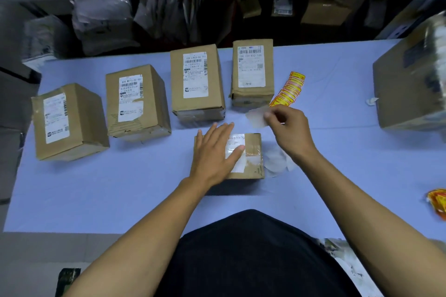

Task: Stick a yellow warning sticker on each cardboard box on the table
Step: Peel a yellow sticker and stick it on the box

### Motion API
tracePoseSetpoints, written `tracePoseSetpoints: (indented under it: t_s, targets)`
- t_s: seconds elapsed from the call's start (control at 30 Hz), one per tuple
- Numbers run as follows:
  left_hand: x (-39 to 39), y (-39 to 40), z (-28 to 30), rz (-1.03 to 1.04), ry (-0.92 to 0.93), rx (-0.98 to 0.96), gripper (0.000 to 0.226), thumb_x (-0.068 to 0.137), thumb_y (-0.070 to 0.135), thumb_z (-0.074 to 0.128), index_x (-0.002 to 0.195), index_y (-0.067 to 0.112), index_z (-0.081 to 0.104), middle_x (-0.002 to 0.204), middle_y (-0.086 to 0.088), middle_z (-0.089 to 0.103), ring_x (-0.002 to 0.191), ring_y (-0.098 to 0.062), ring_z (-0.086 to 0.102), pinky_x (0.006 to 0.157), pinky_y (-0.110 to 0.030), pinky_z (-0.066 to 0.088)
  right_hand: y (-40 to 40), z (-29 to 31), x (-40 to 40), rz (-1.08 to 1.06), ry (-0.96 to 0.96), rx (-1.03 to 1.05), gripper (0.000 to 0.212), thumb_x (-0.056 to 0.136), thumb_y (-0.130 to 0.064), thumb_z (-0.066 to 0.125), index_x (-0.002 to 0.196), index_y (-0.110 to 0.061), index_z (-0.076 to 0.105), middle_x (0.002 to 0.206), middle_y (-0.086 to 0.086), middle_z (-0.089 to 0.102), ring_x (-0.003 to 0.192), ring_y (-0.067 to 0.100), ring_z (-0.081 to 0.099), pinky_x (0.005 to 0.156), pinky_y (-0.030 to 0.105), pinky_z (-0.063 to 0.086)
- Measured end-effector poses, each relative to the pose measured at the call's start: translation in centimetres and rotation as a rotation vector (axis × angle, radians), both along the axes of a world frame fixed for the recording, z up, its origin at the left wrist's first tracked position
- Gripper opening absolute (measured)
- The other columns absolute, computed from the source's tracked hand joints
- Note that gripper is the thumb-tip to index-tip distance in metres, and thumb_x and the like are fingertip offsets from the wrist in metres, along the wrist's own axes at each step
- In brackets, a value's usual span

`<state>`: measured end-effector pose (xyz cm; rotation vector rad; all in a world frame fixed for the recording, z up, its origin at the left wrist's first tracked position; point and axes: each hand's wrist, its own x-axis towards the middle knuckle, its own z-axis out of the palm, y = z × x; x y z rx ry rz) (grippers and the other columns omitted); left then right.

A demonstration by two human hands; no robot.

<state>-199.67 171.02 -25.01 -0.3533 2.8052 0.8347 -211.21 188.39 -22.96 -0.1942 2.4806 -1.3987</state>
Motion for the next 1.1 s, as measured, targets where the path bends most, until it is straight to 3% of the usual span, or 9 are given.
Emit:
tracePoseSetpoints:
  t_s: [0.1,0.17,0.23,0.33,0.43,0.63,0.73,0.93,1.1]
  targets:
    - [-0.4,0.4,2.3,0.195,0.094,0.245,0.054,0.099,0.051,0.042,0.145,0.023,0.046,0.145,0.002,0.054,0.136,-0.018,0.043,0.116,-0.040,0.030,-0.6,2.3,1.7,-0.027,-0.188,-0.207,0.016,0.093,-0.018,0.063,0.082,-0.014,0.073,0.083,0.013,0.070,0.073,0.013,0.058,0.072,0.041,0.054]
    - [-0.9,1.0,3.9,0.314,0.108,0.436,0.031,0.098,0.042,0.054,0.122,0.025,0.064,0.115,0.003,0.070,0.107,-0.015,0.062,0.095,-0.038,0.051,-0.8,3.5,3.1,-0.001,-0.263,-0.298,0.019,0.093,-0.014,0.064,0.078,-0.016,0.075,0.080,0.016,0.069,0.075,0.016,0.058,0.074,0.043,0.054]
    - [-1.1,1.8,4.8,0.420,0.119,0.647,0.009,0.095,0.029,0.064,0.096,0.022,0.069,0.091,0.001,0.073,0.083,-0.010,0.065,0.077,-0.033,0.053,-1.1,4.1,4.4,0.031,-0.283,-0.310,0.018,0.093,-0.011,0.064,0.079,-0.013,0.075,0.081,0.020,0.069,0.075,0.020,0.060,0.075,0.048,0.055]
    - [-0.9,2.4,5.1,0.517,0.162,0.783,0.009,0.092,0.018,0.067,0.088,0.011,0.070,0.080,-0.003,0.073,0.068,-0.004,0.062,0.063,-0.022,0.050,-1.4,4.5,5.6,-0.003,-0.284,-0.327,0.014,0.093,-0.008,0.065,0.083,-0.007,0.075,0.087,0.026,0.069,0.075,0.023,0.061,0.073,0.045,0.054]
    - [-0.2,2.4,5.0,0.518,0.166,0.858,0.006,0.091,0.016,0.070,0.087,0.013,0.072,0.077,0.005,0.071,0.068,0.000,0.064,0.060,-0.017,0.051,-1.3,4.6,6.0,-0.018,-0.275,-0.318,0.012,0.092,-0.007,0.066,0.083,-0.005,0.075,0.086,0.029,0.068,0.072,0.023,0.060,0.069,0.039,0.053]
    - [0.0,1.4,4.7,0.490,0.170,0.841,0.010,0.084,0.015,0.079,0.084,0.021,0.071,0.080,0.005,0.074,0.077,-0.010,0.069,0.075,-0.031,0.057,-1.2,4.3,6.2,-0.023,-0.266,-0.298,0.008,0.089,-0.005,0.070,0.082,-0.007,0.073,0.083,0.023,0.070,0.068,0.017,0.065,0.060,0.023,0.056]
    - [-0.2,0.9,4.5,0.472,0.130,0.841,0.015,0.084,0.013,0.079,0.083,0.024,0.069,0.080,0.003,0.072,0.077,-0.014,0.068,0.076,-0.037,0.058,-1.2,4.2,6.0,-0.022,-0.273,-0.303,0.012,0.087,-0.002,0.070,0.080,-0.011,0.072,0.081,0.019,0.071,0.068,0.017,0.066,0.060,0.025,0.056]
    - [-1.0,0.0,4.2,0.441,0.164,0.760,0.029,0.082,0.001,0.074,0.075,0.029,0.073,0.077,0.015,0.072,0.078,-0.006,0.065,0.080,-0.032,0.055,-0.7,4.1,5.0,-0.036,-0.237,-0.253,0.008,0.089,-0.005,0.069,0.087,-0.012,0.073,0.087,0.013,0.073,0.074,0.016,0.067,0.068,0.033,0.059]
    - [-2.0,-0.6,3.8,0.510,0.240,0.684,0.035,0.081,-0.002,0.075,0.072,0.031,0.073,0.108,-0.006,0.057,0.093,-0.018,0.058,0.083,-0.026,0.051,-0.5,3.7,4.1,-0.071,-0.195,-0.219,0.020,0.089,0.001,0.066,0.085,-0.017,0.074,0.080,-0.002,0.070,0.067,-0.004,0.061,0.063,0.014,0.051]
